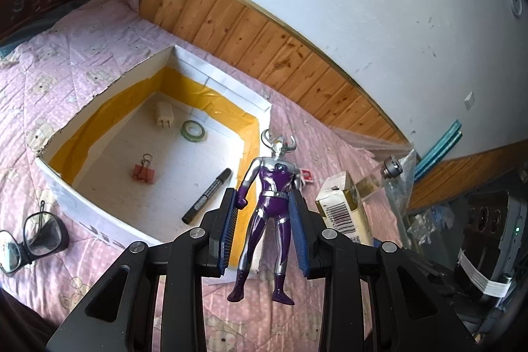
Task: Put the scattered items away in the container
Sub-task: 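Lift and carry the tissue pack and purple figure over the box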
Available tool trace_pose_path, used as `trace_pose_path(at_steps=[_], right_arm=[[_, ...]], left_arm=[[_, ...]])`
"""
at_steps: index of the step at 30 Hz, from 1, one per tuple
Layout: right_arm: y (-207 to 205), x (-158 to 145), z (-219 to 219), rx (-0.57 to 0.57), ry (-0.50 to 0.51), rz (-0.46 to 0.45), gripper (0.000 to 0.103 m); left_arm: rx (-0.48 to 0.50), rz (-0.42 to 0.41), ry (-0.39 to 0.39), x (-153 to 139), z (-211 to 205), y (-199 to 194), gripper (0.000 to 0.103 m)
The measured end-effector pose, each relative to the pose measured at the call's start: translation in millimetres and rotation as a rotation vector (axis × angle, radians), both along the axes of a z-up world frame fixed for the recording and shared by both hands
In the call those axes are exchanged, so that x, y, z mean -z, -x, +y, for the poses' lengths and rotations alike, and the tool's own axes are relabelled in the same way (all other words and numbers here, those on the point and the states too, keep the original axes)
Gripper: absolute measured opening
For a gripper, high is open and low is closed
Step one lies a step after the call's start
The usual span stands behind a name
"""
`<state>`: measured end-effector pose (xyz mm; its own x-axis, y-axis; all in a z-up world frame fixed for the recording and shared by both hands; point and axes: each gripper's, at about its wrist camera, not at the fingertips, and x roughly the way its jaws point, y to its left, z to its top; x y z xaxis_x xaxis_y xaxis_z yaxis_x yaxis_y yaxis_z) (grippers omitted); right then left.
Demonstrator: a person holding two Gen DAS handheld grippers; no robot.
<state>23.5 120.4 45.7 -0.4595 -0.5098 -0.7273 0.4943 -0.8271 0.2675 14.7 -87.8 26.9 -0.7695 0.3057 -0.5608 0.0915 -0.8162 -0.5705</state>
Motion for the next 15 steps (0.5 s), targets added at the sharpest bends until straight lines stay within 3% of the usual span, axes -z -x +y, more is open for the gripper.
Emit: trace_pose_path(at_steps=[15], right_arm=[[24.3,-7.7,-28.7,-0.040,-0.003,0.012,0.057]], left_arm=[[-0.018,-0.040,0.008,1.0,-20.3,14.6,0.033]])
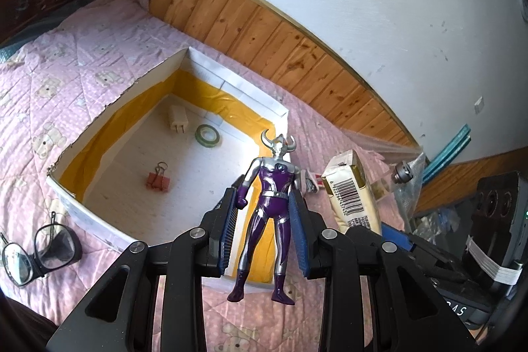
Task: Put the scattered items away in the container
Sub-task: 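Lift and carry the tissue pack and purple figure over the box, then lower both tools into the box and open them to drop pack and figure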
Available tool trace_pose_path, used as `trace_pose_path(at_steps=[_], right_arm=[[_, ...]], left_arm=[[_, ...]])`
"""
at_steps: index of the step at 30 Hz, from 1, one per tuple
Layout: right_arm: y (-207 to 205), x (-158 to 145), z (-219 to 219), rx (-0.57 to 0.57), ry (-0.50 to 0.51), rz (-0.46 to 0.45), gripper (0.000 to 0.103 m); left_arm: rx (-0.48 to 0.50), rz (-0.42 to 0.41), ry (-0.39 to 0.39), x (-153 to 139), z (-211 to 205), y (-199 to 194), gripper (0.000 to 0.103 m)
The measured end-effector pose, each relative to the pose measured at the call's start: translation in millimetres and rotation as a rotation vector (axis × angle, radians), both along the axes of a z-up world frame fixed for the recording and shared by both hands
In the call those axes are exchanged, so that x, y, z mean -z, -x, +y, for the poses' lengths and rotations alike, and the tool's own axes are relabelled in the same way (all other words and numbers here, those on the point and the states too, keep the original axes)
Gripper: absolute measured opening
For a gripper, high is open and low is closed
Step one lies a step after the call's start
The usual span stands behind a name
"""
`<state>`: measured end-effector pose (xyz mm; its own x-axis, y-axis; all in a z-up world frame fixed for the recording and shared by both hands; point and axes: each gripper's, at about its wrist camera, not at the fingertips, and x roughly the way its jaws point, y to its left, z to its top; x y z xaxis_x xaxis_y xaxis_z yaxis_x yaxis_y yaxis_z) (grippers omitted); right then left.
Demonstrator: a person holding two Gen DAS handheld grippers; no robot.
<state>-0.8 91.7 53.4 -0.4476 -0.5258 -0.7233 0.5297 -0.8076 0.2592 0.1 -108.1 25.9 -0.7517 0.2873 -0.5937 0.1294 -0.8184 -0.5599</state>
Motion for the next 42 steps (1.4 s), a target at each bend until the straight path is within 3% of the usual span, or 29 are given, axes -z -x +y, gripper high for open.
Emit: trace_pose_path(at_steps=[28,42], right_arm=[[49.1,4.9,-32.1,-0.038,-0.026,-0.019,0.057],[85.8,11.1,-47.4,-0.060,-0.085,-0.023,0.057]], left_arm=[[0.020,-0.164,0.059,17.7,-21.4,47.6,0.033],[0.037,-0.242,0.072,25.4,-26.3,84.6,0.033]])
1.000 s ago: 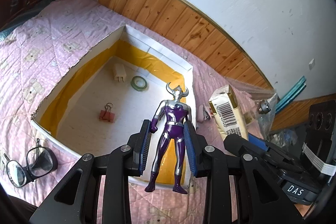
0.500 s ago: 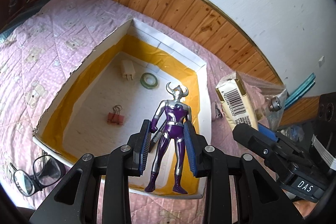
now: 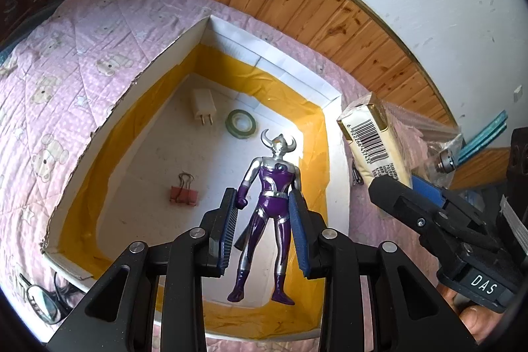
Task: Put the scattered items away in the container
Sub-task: 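Lower both tools into the box and open them to drop pack and figure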
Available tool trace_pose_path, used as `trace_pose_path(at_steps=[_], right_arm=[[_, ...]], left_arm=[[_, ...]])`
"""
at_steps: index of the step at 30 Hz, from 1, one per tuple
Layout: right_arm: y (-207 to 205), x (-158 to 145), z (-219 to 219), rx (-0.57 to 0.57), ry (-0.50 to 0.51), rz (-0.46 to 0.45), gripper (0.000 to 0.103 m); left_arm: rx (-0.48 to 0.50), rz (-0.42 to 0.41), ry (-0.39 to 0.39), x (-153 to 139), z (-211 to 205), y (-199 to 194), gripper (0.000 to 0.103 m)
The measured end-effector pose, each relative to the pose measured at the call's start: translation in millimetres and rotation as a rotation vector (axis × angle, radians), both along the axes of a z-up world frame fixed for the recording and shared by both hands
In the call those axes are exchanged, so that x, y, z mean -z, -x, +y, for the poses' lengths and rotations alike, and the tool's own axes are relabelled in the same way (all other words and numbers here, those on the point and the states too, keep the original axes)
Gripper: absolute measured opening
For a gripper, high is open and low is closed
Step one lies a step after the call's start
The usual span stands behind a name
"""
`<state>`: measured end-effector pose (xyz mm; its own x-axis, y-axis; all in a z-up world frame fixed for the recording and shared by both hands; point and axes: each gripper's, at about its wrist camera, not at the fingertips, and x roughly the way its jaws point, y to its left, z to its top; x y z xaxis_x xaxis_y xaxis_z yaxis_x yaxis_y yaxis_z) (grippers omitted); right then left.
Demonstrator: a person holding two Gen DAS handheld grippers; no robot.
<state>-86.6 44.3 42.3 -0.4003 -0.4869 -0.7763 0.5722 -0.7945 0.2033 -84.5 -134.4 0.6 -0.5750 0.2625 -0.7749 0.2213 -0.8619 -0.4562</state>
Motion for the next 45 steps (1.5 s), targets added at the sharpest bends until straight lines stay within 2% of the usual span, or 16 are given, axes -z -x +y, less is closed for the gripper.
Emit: trace_pose_path(at_steps=[5,14,22,28,33,38,45], right_arm=[[11.6,6.7,-9.0,-0.014,-0.033,-0.002,0.057],[31.9,16.6,-19.7,-0.028,-0.071,-0.012,0.057],[57.1,29.0,-28.5,-0.029,-0.092,-0.059,0.057],[74.1,42.9,-40.4,-0.065,-0.153,-0.090,0.057],[83.3,53.2,-52.4,-0.086,-0.262,-0.070,0.055],[84.3,63.4,-68.8,-0.139,-0.394,-0.008,0.054],[93.5,68.6,-79.9,-0.147,-0.412,0.026,0.054]], left_arm=[[-0.001,-0.040,0.022,4.0,-0.1,17.1,0.033],[-0.003,-0.102,0.017,15.6,0.2,41.8,0.033],[-0.034,-0.155,-0.043,30.7,-8.5,45.3,0.033],[-0.042,-0.178,-0.064,35.1,-7.3,48.6,0.033],[-0.068,-0.200,-0.077,38.2,-11.8,49.0,0.033],[-0.072,-0.203,-0.079,38.2,-11.7,49.5,0.033],[-0.071,-0.202,-0.068,37.7,-8.8,52.8,0.033]])
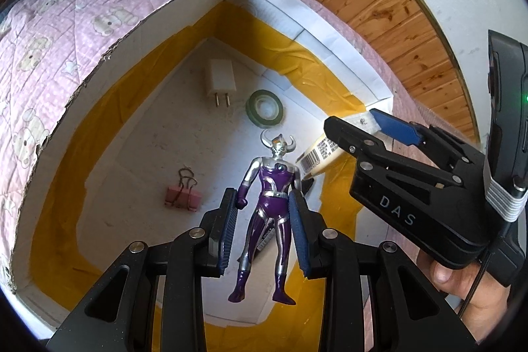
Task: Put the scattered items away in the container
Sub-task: 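Lower both tools into the box and open them to drop pack and figure, then withdraw both open tools from the box toward the stapler and gold tin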
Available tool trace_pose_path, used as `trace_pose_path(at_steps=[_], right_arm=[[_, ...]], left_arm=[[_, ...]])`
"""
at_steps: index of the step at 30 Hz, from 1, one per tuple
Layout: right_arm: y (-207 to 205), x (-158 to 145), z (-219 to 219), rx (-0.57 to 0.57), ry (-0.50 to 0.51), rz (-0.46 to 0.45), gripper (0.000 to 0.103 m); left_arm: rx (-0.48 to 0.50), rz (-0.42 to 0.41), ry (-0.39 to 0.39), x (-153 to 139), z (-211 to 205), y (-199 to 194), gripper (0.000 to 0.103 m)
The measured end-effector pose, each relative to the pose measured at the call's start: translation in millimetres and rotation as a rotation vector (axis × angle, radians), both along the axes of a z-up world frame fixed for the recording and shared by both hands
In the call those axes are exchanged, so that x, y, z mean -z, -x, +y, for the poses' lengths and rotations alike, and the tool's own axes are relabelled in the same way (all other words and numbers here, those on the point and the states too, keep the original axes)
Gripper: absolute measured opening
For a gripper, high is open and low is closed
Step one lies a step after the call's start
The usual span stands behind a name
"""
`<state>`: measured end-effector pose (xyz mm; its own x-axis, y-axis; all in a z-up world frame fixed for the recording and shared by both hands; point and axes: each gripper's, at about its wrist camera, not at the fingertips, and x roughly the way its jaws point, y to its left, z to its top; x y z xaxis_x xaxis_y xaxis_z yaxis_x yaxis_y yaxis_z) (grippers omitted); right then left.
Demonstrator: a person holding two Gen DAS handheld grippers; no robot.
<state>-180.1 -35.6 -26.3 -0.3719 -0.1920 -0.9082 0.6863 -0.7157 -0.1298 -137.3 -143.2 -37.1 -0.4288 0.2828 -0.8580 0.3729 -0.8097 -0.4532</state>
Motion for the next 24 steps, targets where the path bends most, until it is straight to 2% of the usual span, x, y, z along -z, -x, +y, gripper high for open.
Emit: trace_pose_path(at_steps=[7,12,18,24], right_arm=[[12.8,7.7,-1.8,0.021,-0.017,0.013,0.055],[20.6,3.9,6.5,0.070,0.011,0.011,0.056],[9.5,-10.2,16.3,0.090,0.048,0.021,0.056],[-15.6,-30.5,36.7,0.104,0.150,-0.001,0.056]], left_arm=[[0.035,-0.024,0.031,4.4,8.4,6.4,0.031],[0.033,-0.031,0.043,4.1,9.6,6.2,0.034],[0.062,-0.023,0.074,2.5,15.7,3.7,0.035],[0.055,0.006,0.104,-1.5,16.2,-10.0,0.036]])
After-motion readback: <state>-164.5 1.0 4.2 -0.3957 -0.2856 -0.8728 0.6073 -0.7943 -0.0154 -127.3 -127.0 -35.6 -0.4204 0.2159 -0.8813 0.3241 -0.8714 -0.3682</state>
